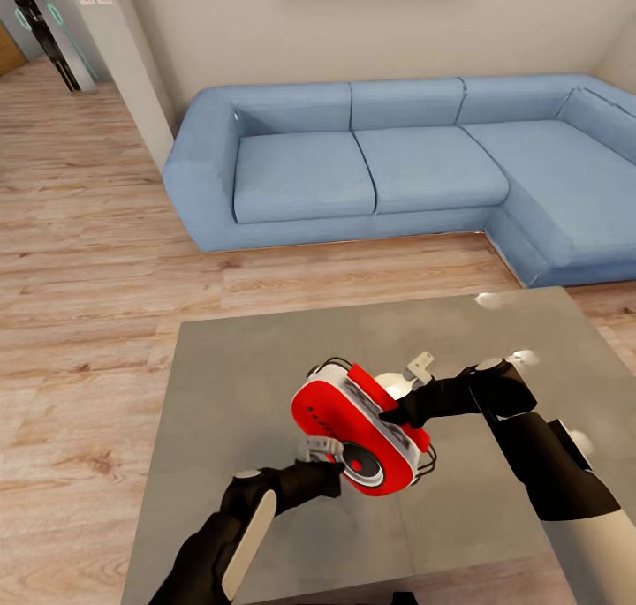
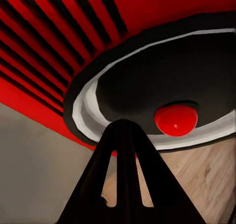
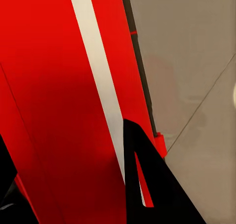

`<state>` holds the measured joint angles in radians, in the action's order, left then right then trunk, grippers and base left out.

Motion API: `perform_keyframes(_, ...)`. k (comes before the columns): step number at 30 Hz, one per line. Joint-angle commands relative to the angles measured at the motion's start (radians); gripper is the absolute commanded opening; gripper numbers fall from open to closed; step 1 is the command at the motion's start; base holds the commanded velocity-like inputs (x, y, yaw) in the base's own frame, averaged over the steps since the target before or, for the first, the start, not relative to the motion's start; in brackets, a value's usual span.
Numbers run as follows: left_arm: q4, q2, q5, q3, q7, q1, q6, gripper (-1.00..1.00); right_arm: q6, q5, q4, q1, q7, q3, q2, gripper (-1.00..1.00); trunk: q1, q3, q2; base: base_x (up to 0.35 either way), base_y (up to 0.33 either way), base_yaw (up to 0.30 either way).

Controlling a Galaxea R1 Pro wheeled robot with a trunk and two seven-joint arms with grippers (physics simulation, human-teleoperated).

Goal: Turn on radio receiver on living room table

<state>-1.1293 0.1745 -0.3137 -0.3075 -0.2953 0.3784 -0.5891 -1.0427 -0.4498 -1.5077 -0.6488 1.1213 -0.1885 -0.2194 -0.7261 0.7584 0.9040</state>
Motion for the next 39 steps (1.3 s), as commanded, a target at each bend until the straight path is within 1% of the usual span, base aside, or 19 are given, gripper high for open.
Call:
perform_keyframes(1, 0.006, 0.0, -0.006, -0.002, 0.0, 0.001, 0.0, -1.0, -0.004, 0.008, 0.0, 0.0, 0.0, 0.0, 0.0, -1.0, 0.0, 0.0, 0.0, 0.0, 0.0, 0.0)
perform_keyframes(6, 0.039, 0.0, -0.032, -0.014, 0.0, 0.025, 0.009, -1.0, -0.004, 0.008, 0.0, 0.0, 0.0, 0.0, 0.0, -1.0, 0.0, 0.0, 0.0, 0.0, 0.0, 0.0)
perform_keyframes(9, 0.05, 0.0, -0.061, -0.05, 0.001, 0.036, 0.035, -1.0, -0.004, 0.008, 0.0, 0.0, 0.0, 0.0, 0.0, -1.0, 0.0, 0.0, 0.0, 0.0, 0.0, 0.0)
perform_keyframes(13, 0.053, 0.0, -0.079, -0.074, 0.001, 0.04, 0.045, -1.0, -0.004, 0.008, 0.0, 0.0, 0.0, 0.0, 0.0, -1.0, 0.0, 0.0, 0.0, 0.0, 0.0, 0.0)
perform_keyframes(20, 0.054, 0.0, -0.085, -0.081, 0.001, 0.04, 0.049, -1.0, -0.004, 0.008, 0.0, 0.0, 0.0, -0.001, 0.0, -1.0, 0.0, 0.0, 0.0, 0.0, 0.0, 0.0)
perform_keyframes(34, 0.051, 0.0, -0.084, -0.082, 0.001, 0.04, 0.05, -1.0, -0.004, 0.002, 0.003, 0.0, 0.0, 0.002, 0.0, -1.0, 0.0, 0.0, 0.0, 0.0, 0.0, 0.0)
perform_keyframes(36, 0.046, 0.0, -0.084, -0.082, 0.0, 0.04, 0.049, -1.0, -0.004, 0.001, 0.004, 0.0, -0.001, 0.005, 0.0, -1.0, 0.0, 0.0, 0.0, 0.0, 0.0, 0.0)
perform_keyframes(39, 0.029, 0.0, -0.084, -0.083, -0.002, 0.04, 0.047, -1.0, -0.004, -0.001, 0.005, 0.0, -0.003, 0.037, -0.002, -1.0, 0.0, 0.0, 0.0, 0.0, 0.0, 0.0)
